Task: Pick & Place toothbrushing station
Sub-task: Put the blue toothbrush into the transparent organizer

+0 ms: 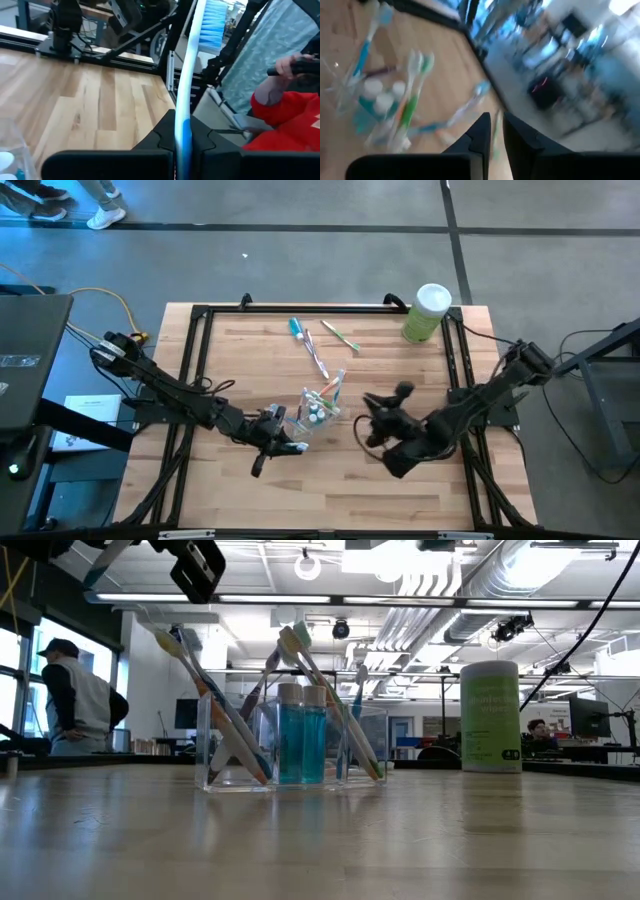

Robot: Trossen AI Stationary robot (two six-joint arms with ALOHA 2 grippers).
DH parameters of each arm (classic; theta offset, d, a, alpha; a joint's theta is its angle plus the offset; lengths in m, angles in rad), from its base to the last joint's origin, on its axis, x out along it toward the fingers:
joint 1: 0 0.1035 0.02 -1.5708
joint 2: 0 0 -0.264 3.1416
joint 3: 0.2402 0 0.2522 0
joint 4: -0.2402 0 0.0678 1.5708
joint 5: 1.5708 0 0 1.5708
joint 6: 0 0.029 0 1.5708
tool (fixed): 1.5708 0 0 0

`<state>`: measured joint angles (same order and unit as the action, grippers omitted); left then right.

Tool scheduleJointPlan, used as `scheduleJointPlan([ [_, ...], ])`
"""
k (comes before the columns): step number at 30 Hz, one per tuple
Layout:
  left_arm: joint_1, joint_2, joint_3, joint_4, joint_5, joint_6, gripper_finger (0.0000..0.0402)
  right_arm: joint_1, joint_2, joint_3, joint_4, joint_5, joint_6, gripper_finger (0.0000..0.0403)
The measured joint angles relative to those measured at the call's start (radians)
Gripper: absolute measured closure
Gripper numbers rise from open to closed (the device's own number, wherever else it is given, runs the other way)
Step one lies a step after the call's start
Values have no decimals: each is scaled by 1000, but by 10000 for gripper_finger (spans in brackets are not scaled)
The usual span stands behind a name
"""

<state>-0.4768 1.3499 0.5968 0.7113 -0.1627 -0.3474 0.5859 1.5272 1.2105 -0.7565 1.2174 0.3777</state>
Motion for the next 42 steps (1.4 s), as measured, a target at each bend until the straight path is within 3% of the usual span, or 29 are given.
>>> scheduleJointPlan([
  [2,6,0,0,0,-11,3,397,17,-32,-35,-152,-15,242,361],
  [4,19,0,0,2,-36,3,397,30,-54,-84,-188,7,394,362],
  [8,43,0,0,40,-103,2,397,56,-73,-178,-112,18,462,362],
  [11,53,0,0,71,-137,2,397,58,-73,-220,77,23,371,362],
  [15,63,0,1,90,-154,22,397,37,-73,-258,427,-53,40,362],
  [19,63,0,1,90,-154,26,397,-7,-73,-303,784,-324,-250,362],
  [22,61,0,1,90,-154,26,397,-52,-73,-322,973,-538,-351,362],
  [25,60,0,1,90,-154,26,397,-99,-73,-325,1041,-657,-383,362],
  [31,60,8,1,89,-154,27,397,-189,-65,-325,1069,-792,-356,362],
  [38,76,54,1,133,-153,44,397,-236,-19,-326,1144,-911,-356,362],
  [42,83,61,1,138,-152,44,397,-236,-2,-326,1190,-918,-403,362],
])
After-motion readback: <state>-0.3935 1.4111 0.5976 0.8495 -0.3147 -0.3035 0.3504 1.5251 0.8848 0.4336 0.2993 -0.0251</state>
